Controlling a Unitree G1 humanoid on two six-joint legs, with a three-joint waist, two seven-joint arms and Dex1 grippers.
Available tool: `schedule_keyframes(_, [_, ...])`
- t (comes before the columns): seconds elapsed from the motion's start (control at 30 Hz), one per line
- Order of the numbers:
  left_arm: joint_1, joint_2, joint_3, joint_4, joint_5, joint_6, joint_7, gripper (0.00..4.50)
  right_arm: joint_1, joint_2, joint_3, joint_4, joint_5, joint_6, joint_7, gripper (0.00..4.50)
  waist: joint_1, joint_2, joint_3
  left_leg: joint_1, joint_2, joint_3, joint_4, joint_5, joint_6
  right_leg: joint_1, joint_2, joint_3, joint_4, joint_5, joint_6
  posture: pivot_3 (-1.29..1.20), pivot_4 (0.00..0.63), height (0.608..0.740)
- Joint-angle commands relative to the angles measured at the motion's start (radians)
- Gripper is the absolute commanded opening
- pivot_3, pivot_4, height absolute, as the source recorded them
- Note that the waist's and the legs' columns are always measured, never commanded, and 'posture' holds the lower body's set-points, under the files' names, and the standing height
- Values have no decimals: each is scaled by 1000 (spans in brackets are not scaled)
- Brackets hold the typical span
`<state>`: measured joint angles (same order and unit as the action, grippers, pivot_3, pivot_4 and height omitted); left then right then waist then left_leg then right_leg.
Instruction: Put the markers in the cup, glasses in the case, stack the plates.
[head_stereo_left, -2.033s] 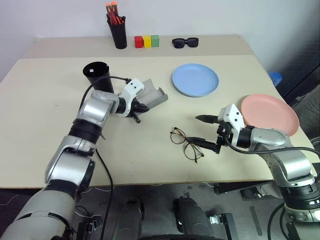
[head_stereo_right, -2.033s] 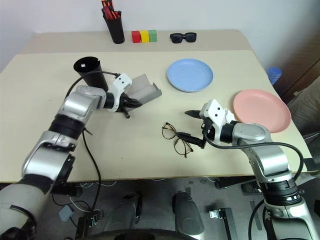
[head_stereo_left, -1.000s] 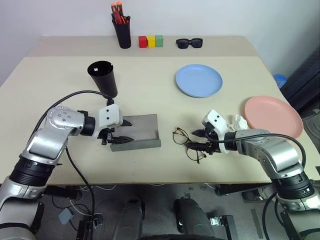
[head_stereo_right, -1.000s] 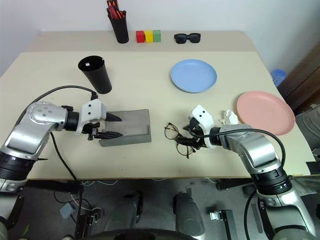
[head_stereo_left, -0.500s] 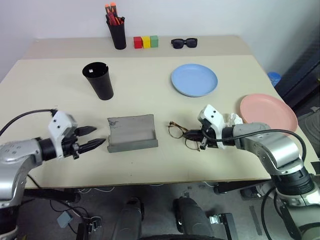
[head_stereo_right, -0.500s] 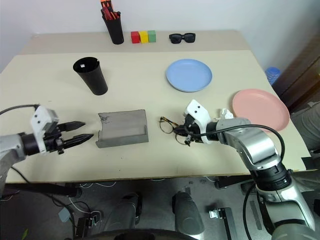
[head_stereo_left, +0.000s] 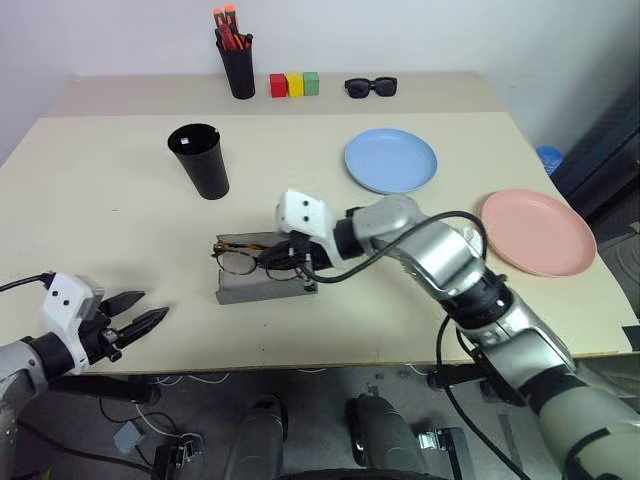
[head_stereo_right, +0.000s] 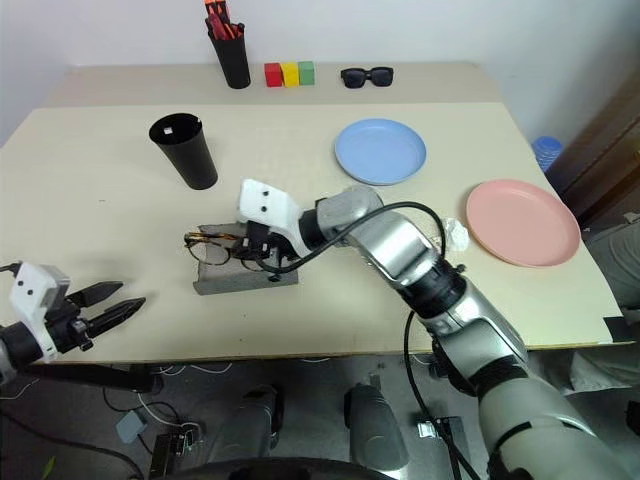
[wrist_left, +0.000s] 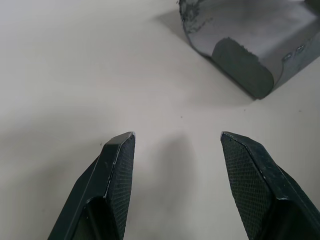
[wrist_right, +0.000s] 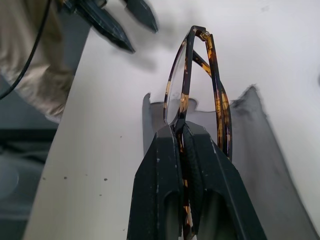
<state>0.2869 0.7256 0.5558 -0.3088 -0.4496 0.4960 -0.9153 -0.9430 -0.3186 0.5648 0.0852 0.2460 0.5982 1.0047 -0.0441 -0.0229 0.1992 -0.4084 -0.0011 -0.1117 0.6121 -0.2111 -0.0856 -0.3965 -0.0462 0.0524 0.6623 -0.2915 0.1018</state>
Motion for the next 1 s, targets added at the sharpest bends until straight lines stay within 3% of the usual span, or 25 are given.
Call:
schedule_keyframes(0.03, [17,-11,-13,-70,-23,-10,13,2763,-54,35,-9,124,-48,-94,43,23,0,0,0,0,0,0,0,0,0,0,0,0,0,0,0,0,150,740])
schedule_keyframes(0.27, [51,-28,-40,-152,-49,-6,25,2763,-78,62,-16,247,-90,-161,143,23,-2,0,0,0,0,0,-1,0,0,-1,0,0,1,0,0,0,150,740])
schedule_keyframes(0.4, [48,-26,-47,-156,-52,-7,37,2763,-72,63,-35,238,-92,-163,172,1399,-2,1,0,0,0,0,-1,0,0,-1,0,0,1,0,0,0,150,740])
schedule_keyframes(0.5, [-33,-27,-27,-145,-173,112,84,2763,-64,64,-96,202,-83,-166,122,2915,0,1,1,0,0,0,-1,0,0,-1,0,0,1,0,0,0,150,740])
schedule_keyframes(0.53, [-68,-26,-19,-146,-213,149,103,2763,-58,60,-117,183,-78,-164,112,2915,3,1,1,0,0,0,0,0,0,-1,1,0,1,0,0,0,150,740])
schedule_keyframes(0.63, [-165,-7,-39,-155,-239,198,162,3606,-22,25,-166,87,-64,-150,104,2982,3,1,0,0,0,-1,0,0,0,0,0,0,1,0,0,0,150,740])
schedule_keyframes(0.8, [-447,-36,-177,-77,-244,284,270,3606,91,-56,-245,-140,-10,-84,90,2982,4,1,0,-1,-1,-2,0,0,0,0,0,-1,2,0,1,0,150,740])
schedule_keyframes(0.9, [-658,-80,-345,65,-141,293,322,2701,188,-117,-293,-289,17,-25,55,2982,6,1,0,0,-2,-2,1,0,0,1,1,-1,2,1,1,0,150,740])
schedule_keyframes(1.0, [-838,-131,-455,259,-47,295,363,1198,270,-181,-324,-396,20,14,27,2982,3,0,0,-1,-2,-2,1,0,0,1,0,-1,2,1,2,0,150,740])
